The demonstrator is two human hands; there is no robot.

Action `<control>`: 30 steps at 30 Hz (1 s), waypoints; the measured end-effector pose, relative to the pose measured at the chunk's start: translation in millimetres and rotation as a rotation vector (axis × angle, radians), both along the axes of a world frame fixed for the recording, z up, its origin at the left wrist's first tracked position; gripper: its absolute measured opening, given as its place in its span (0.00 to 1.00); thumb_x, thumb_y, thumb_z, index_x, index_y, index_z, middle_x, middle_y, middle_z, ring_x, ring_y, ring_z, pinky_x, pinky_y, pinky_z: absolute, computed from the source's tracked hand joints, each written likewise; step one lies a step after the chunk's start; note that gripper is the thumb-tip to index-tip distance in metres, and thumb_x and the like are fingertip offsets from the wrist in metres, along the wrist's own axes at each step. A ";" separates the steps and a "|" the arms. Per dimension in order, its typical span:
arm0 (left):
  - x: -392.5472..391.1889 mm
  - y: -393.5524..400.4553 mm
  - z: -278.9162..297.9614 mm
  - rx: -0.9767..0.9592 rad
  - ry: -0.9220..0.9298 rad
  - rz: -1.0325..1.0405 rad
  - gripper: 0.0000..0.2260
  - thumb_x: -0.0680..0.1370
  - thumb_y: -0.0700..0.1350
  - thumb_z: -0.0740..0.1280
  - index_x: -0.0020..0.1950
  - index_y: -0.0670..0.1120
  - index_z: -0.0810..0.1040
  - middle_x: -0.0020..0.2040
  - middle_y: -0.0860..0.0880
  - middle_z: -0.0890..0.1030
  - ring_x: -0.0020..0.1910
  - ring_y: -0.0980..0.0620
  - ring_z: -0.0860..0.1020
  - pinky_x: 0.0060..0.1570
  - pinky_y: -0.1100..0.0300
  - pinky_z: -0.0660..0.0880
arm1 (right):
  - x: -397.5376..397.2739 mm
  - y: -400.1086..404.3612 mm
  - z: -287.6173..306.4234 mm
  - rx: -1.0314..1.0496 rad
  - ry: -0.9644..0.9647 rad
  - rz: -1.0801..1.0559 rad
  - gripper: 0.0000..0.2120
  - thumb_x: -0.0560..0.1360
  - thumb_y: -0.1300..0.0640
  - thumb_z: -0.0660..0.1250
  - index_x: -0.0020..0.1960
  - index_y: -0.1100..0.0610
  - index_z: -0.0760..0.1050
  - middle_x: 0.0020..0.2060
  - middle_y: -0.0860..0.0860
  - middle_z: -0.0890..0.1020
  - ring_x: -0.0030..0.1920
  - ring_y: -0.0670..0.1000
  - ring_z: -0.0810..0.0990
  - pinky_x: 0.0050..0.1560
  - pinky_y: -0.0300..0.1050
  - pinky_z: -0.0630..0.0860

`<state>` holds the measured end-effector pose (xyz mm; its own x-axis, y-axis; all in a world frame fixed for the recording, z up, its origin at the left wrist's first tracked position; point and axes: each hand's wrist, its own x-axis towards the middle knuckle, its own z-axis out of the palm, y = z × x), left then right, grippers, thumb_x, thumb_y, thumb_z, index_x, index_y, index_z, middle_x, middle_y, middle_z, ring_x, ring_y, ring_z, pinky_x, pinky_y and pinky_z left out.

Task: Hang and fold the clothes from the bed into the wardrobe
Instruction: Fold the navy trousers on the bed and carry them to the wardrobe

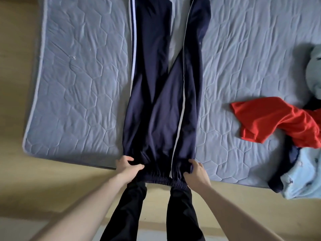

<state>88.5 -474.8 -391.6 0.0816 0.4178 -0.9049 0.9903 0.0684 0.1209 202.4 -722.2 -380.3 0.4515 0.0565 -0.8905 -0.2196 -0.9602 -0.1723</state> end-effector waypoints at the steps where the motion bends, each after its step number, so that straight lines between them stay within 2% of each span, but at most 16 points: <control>1: -3.8 1.0 -5.6 0.036 0.024 0.030 0.28 0.71 0.45 0.80 0.64 0.42 0.70 0.63 0.48 0.67 0.54 0.49 0.74 0.52 0.62 0.73 | 3.0 3.4 -2.8 0.007 -0.024 -0.023 0.32 0.74 0.59 0.66 0.77 0.54 0.65 0.70 0.56 0.71 0.67 0.58 0.75 0.64 0.48 0.72; 2: -7.1 2.5 -10.1 0.050 0.042 0.071 0.32 0.69 0.45 0.81 0.65 0.41 0.67 0.62 0.47 0.68 0.56 0.48 0.73 0.56 0.57 0.74 | 6.4 6.2 -5.4 0.019 -0.041 -0.043 0.32 0.74 0.59 0.65 0.77 0.52 0.64 0.71 0.55 0.70 0.66 0.57 0.75 0.63 0.48 0.72; 4: -14.5 4.8 -20.5 -0.017 0.066 0.129 0.35 0.67 0.49 0.82 0.66 0.41 0.66 0.62 0.46 0.75 0.55 0.47 0.78 0.55 0.53 0.76 | 13.3 9.0 -14.3 0.050 -0.040 -0.049 0.33 0.74 0.59 0.64 0.78 0.49 0.63 0.73 0.52 0.67 0.67 0.56 0.75 0.63 0.48 0.74; 7: -18.2 2.7 -26.6 -0.122 0.080 0.081 0.27 0.74 0.49 0.77 0.65 0.45 0.66 0.60 0.49 0.77 0.57 0.46 0.78 0.57 0.52 0.74 | 21.0 8.2 -29.4 0.045 0.060 0.052 0.35 0.74 0.55 0.64 0.81 0.49 0.60 0.78 0.51 0.60 0.71 0.58 0.72 0.68 0.49 0.73; 9: -17.4 -3.3 -27.2 -0.061 0.012 0.061 0.21 0.76 0.46 0.72 0.66 0.46 0.68 0.59 0.48 0.79 0.56 0.46 0.78 0.59 0.51 0.74 | 22.6 5.8 -35.0 0.034 0.112 0.122 0.36 0.75 0.54 0.64 0.82 0.49 0.58 0.79 0.51 0.58 0.73 0.58 0.70 0.68 0.48 0.72; 13: -11.2 -14.7 -10.9 0.179 -0.193 -0.086 0.26 0.75 0.42 0.68 0.73 0.49 0.69 0.57 0.47 0.83 0.56 0.41 0.80 0.57 0.49 0.76 | 25.1 3.3 -25.2 0.065 0.059 0.098 0.33 0.76 0.57 0.64 0.81 0.50 0.61 0.77 0.50 0.62 0.71 0.53 0.73 0.67 0.44 0.71; 15: -4.7 -22.8 4.5 0.226 -0.320 -0.180 0.29 0.74 0.38 0.68 0.76 0.50 0.70 0.64 0.48 0.82 0.63 0.44 0.79 0.63 0.51 0.74 | 27.6 1.1 -16.9 0.089 0.004 0.050 0.31 0.76 0.59 0.64 0.79 0.51 0.65 0.74 0.50 0.66 0.67 0.52 0.76 0.65 0.44 0.73; 17: 6.3 -32.8 21.3 0.193 -0.440 -0.248 0.31 0.74 0.36 0.67 0.77 0.50 0.70 0.69 0.51 0.79 0.67 0.50 0.77 0.68 0.55 0.72 | 32.6 -2.0 -7.5 0.104 -0.039 -0.019 0.29 0.76 0.60 0.63 0.76 0.50 0.69 0.72 0.49 0.69 0.59 0.52 0.80 0.58 0.45 0.76; 21: 32.4 -64.3 51.7 0.105 -0.575 -0.435 0.29 0.76 0.38 0.64 0.77 0.55 0.71 0.71 0.59 0.76 0.68 0.58 0.75 0.66 0.66 0.68 | 48.1 -14.6 10.8 0.134 -0.067 -0.226 0.22 0.77 0.60 0.61 0.70 0.47 0.74 0.66 0.47 0.73 0.45 0.50 0.83 0.41 0.41 0.73; 23: 47.7 -84.7 62.9 0.033 -0.621 -0.543 0.28 0.77 0.40 0.63 0.78 0.55 0.70 0.71 0.58 0.75 0.68 0.57 0.73 0.65 0.67 0.68 | 55.1 -25.3 16.3 0.131 -0.074 -0.305 0.21 0.78 0.62 0.60 0.69 0.47 0.74 0.64 0.46 0.75 0.39 0.50 0.83 0.37 0.41 0.74; 25: 63.0 -104.3 68.6 -0.019 -0.634 -0.670 0.28 0.78 0.42 0.61 0.79 0.54 0.67 0.69 0.55 0.75 0.66 0.52 0.74 0.62 0.60 0.71 | 59.4 -37.0 18.8 0.115 -0.073 -0.387 0.22 0.77 0.64 0.59 0.66 0.46 0.75 0.62 0.45 0.77 0.41 0.52 0.85 0.43 0.49 0.82; 27: 77.3 -120.2 68.7 -0.051 -0.629 -0.818 0.28 0.79 0.42 0.60 0.80 0.52 0.66 0.65 0.52 0.75 0.61 0.47 0.76 0.56 0.55 0.73 | 61.6 -48.4 18.2 0.112 -0.076 -0.440 0.22 0.75 0.65 0.58 0.62 0.45 0.76 0.61 0.46 0.80 0.47 0.53 0.85 0.52 0.57 0.83; 30: 93.9 -133.0 55.5 -0.147 -0.533 -1.026 0.25 0.78 0.41 0.60 0.77 0.49 0.68 0.65 0.50 0.75 0.62 0.43 0.77 0.58 0.50 0.76 | 66.7 -59.9 14.8 0.111 -0.081 -0.463 0.22 0.74 0.66 0.58 0.59 0.43 0.76 0.59 0.47 0.81 0.51 0.53 0.84 0.53 0.59 0.83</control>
<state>182.5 -607.8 -336.2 0.7049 -0.1714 -0.6883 0.4150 -0.6873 0.5962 269.1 -782.1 -365.4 0.5194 -0.0746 -0.8513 -0.6014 -0.7396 -0.3022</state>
